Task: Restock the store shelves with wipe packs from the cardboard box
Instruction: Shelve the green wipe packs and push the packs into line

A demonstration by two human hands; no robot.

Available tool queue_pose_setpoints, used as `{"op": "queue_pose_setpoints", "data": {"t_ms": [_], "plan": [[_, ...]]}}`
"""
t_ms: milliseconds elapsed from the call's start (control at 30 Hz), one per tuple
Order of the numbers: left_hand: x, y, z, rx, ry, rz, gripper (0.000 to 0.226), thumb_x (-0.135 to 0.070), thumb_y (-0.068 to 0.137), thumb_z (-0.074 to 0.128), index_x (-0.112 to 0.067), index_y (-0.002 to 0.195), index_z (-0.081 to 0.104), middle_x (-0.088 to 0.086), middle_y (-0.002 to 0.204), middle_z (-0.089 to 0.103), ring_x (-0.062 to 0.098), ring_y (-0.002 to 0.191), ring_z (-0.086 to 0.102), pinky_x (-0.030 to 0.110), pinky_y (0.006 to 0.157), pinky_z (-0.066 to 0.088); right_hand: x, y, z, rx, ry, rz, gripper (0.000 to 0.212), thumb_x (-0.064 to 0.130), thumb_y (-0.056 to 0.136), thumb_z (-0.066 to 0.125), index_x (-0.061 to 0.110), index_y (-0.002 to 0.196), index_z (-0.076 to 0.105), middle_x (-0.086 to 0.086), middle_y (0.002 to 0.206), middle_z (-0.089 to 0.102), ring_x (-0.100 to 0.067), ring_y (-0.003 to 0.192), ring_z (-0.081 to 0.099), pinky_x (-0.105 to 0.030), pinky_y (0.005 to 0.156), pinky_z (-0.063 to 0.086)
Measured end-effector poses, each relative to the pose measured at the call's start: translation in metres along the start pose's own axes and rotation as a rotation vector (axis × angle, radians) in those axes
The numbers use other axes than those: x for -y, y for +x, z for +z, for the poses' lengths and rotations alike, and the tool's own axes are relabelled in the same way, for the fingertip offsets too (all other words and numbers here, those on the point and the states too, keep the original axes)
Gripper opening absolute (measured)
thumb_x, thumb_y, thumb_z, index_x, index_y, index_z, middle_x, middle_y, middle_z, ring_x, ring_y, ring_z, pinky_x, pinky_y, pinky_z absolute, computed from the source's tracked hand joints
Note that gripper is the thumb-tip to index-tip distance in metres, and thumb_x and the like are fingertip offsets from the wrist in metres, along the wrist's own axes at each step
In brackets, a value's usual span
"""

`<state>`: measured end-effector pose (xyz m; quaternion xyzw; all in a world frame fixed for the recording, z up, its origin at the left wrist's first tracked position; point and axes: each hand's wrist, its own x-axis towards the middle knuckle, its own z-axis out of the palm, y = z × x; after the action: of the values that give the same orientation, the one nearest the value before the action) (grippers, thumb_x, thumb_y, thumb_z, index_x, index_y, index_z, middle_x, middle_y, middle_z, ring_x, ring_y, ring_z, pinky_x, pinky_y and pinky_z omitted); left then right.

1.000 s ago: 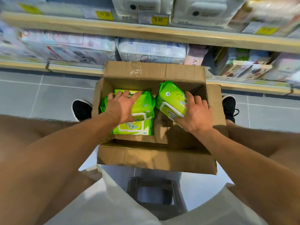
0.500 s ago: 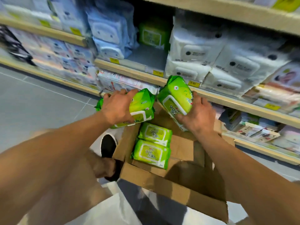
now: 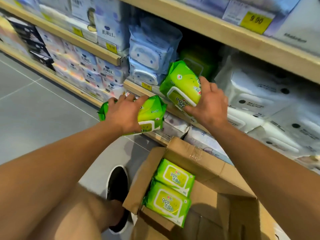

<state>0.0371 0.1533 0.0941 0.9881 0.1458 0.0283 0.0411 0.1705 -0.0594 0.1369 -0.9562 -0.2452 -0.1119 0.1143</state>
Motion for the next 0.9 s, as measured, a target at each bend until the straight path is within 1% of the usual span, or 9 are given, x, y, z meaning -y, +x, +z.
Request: {"op": "queue_pose_setpoints", "data": {"t_ms": [67,167,300,433,633,733,833,900], "plan": [[0.002,0.017,0.004,-0.021,0.013,0.031,0.106,-0.064,0.058,0.073,-0.040,0.145,0.016,0.008,0.132,0.048,0.034,0.121,0.044,0.055,0.099,0.032,0.001,0.024,0.004,-0.026,-0.065,-0.043,0.102,0.049,0.067,0.080,0.024,0.149,0.026,-0.009,0.133,0.047,-0.035,0.117,0.047,-0.045,0.098,0.037],[0.002,0.040,0.010,-0.029,0.047,0.103,0.104,-0.065,0.062,0.070,-0.040,0.145,0.014,0.008,0.133,0.047,0.034,0.123,0.042,0.054,0.101,0.030,-0.002,0.056,0.015,-0.009,-0.136,-0.059,0.100,0.047,0.067,0.081,0.027,0.148,0.025,-0.010,0.133,0.046,-0.037,0.117,0.047,-0.046,0.096,0.037],[0.005,0.066,0.019,-0.012,0.051,0.112,0.106,-0.065,0.061,0.071,-0.041,0.145,0.011,0.007,0.135,0.045,0.034,0.125,0.041,0.053,0.102,0.029,-0.008,0.088,0.034,0.020,-0.140,-0.044,0.100,0.043,0.069,0.079,0.030,0.149,0.022,-0.009,0.140,0.041,-0.036,0.123,0.041,-0.045,0.105,0.031],[0.014,0.083,0.022,0.024,0.047,0.130,0.107,-0.066,0.062,0.070,-0.043,0.146,0.008,0.008,0.139,0.041,0.034,0.129,0.038,0.055,0.106,0.025,-0.016,0.114,0.054,0.062,-0.209,-0.057,0.101,0.042,0.065,0.081,0.030,0.148,0.024,-0.009,0.139,0.043,-0.036,0.122,0.043,-0.046,0.106,0.031],[0.024,0.088,0.023,0.039,0.029,0.166,0.109,-0.067,0.061,0.071,-0.044,0.146,0.007,0.007,0.142,0.039,0.033,0.130,0.037,0.056,0.109,0.023,-0.026,0.128,0.081,0.186,-0.238,0.018,0.102,0.048,0.068,0.081,0.032,0.149,0.021,-0.007,0.144,0.042,-0.035,0.126,0.042,-0.047,0.107,0.030],[0.021,0.086,0.020,0.033,0.036,0.165,0.109,-0.064,0.060,0.073,-0.044,0.146,0.008,0.006,0.140,0.041,0.032,0.128,0.038,0.055,0.109,0.024,-0.027,0.135,0.078,0.249,-0.242,0.046,0.104,0.050,0.070,0.080,0.033,0.151,0.016,-0.005,0.150,0.035,-0.033,0.134,0.034,-0.048,0.111,0.024],[0.017,0.082,0.017,0.009,0.044,0.152,0.109,-0.061,0.061,0.074,-0.044,0.146,0.009,0.006,0.138,0.042,0.031,0.128,0.038,0.053,0.108,0.025,-0.022,0.132,0.078,0.218,-0.259,0.025,0.104,0.048,0.071,0.078,0.030,0.151,0.014,-0.005,0.154,0.026,-0.034,0.142,0.020,-0.052,0.117,0.013],[0.015,0.079,0.011,-0.006,0.038,0.146,0.109,-0.061,0.061,0.074,-0.043,0.147,0.009,0.005,0.139,0.042,0.030,0.128,0.037,0.052,0.107,0.025,-0.016,0.122,0.080,0.185,-0.245,-0.018,0.102,0.045,0.071,0.078,0.028,0.151,0.017,-0.005,0.153,0.024,-0.034,0.142,0.017,-0.052,0.117,0.010]]}}
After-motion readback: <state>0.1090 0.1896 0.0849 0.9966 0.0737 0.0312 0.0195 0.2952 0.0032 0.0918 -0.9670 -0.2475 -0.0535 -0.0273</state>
